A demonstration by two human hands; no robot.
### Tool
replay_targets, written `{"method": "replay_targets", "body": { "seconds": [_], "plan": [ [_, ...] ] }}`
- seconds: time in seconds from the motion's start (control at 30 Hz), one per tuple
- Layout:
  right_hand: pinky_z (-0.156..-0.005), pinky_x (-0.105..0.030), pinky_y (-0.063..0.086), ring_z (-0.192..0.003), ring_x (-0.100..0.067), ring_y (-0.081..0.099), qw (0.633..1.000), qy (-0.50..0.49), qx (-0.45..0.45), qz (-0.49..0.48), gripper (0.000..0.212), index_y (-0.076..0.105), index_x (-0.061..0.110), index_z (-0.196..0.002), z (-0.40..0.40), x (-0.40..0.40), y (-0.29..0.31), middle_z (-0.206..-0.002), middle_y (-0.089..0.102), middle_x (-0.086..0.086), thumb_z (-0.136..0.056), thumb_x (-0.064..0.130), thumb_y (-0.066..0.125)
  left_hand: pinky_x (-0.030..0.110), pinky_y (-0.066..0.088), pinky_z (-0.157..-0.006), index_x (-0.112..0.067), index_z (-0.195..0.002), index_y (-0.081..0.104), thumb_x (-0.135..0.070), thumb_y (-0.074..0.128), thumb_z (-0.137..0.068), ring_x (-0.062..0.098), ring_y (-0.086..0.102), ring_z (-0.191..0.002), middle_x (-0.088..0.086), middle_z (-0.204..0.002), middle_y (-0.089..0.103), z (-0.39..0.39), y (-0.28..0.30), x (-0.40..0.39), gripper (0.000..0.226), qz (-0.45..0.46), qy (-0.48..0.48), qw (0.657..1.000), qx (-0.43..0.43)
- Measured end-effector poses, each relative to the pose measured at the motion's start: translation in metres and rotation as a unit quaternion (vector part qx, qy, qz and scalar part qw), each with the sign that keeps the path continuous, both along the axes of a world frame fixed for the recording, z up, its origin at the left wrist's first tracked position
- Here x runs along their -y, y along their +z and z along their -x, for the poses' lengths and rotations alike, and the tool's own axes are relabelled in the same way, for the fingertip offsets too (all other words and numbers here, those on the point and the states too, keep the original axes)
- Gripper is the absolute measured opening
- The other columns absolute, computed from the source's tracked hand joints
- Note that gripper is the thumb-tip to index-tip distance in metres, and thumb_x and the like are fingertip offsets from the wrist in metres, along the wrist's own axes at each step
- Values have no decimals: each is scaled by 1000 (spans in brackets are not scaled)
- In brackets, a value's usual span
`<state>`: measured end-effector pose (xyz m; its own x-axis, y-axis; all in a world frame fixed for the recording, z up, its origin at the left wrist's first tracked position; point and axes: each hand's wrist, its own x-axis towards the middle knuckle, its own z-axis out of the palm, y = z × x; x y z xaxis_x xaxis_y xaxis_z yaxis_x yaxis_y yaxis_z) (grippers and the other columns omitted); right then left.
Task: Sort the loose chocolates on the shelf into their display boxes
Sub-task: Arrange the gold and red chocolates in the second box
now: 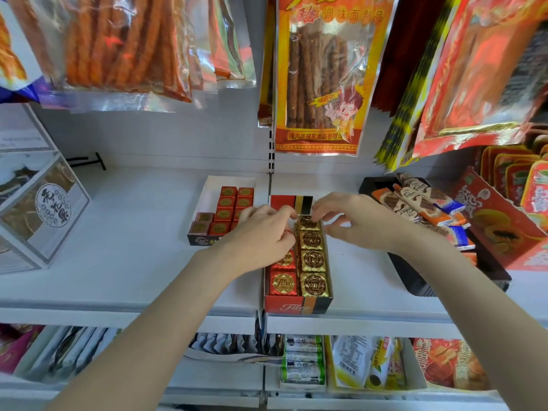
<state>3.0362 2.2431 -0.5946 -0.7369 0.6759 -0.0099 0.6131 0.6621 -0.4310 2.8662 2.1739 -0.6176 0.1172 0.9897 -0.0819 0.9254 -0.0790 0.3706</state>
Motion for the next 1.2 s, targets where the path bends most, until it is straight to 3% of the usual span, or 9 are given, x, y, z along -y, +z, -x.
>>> {"method": "replay_targets", "body": {
  "seconds": [0.37, 0.5, 0.6, 0.7, 0.77, 0.9, 1.03, 1.2],
  "plan": [
    [-91, -19, 40, -110, -20, 55, 999, 16, -7, -35, 28, 64, 9, -113, 1, 6, -7, -129, 52, -6, -90, 5, 48, 37, 13, -110, -25, -139, 21, -24, 28, -97, 16, 20, -133, 0, -136, 45, -5, 4, 5, 43, 11, 10, 1000, -2],
    [-84, -19, 41, -103, -18, 57, 998, -8, -38, -48, 31, 65, 15, -111, -4, 6, -2, -123, 57, -4, -91, 3, 45, 38, 16, -110, -26, -136, 28, -27, 30, -97, 16, 25, -133, -4, -131, 50, 0, 6, 5, 39, -38, 23, 999, 19],
    [-83, -21, 46, -103, -13, 54, 998, -7, -49, -29, 24, 63, 18, -112, -10, 14, 1, -124, 55, -1, -90, 14, 52, 38, 20, -109, -25, -132, 37, -24, 34, -96, 13, 27, -132, -10, -130, 49, 5, 11, 13, 36, -71, 20, 997, 26],
    [-92, -22, 39, -115, -12, 46, 1000, 14, -9, 4, 35, 56, 20, -120, -14, 26, -6, -133, 46, 3, -86, 29, 59, 39, 25, -111, -23, -131, 39, -21, 38, -95, 11, 27, -133, -7, -137, 43, 8, 11, 27, 37, -65, 14, 997, 35],
    [-96, -24, 35, -121, -16, 43, 1000, 14, -4, 9, 40, 53, 18, -123, -13, 33, -14, -137, 42, 1, -86, 31, 60, 36, 24, -110, -23, -134, 37, -20, 40, -95, 11, 24, -135, -6, -141, 39, 8, 11, 38, 39, -47, 13, 998, 50],
    [-89, -20, 32, -118, -19, 44, 999, -7, -30, -17, 37, 54, 14, -120, -8, 43, -21, -133, 42, -3, -86, 27, 60, 32, 23, -110, -26, -133, 39, -24, 39, -95, 10, 22, -135, -9, -144, 34, 2, 9, 59, 38, -44, -15, 998, 45],
    [-88, -20, 33, -117, -19, 45, 999, -21, -43, -14, 34, 55, 15, -119, -10, 49, -22, -130, 43, -3, -87, 26, 59, 29, 13, -112, -25, -129, 46, -26, 39, -95, 9, 20, -137, -10, -146, 32, -3, 7, 73, 34, -49, -25, 998, 34],
    [-97, -31, 38, -124, -22, 41, 999, -19, -22, -26, 33, 53, 17, -125, -15, 61, -21, -137, 40, -3, -93, 26, 49, 19, 10, -108, -22, -131, 45, -27, 39, -96, 6, 23, -137, -7, -145, 36, -3, 7, 81, 36, -56, -24, 998, 26]
  ]
}}
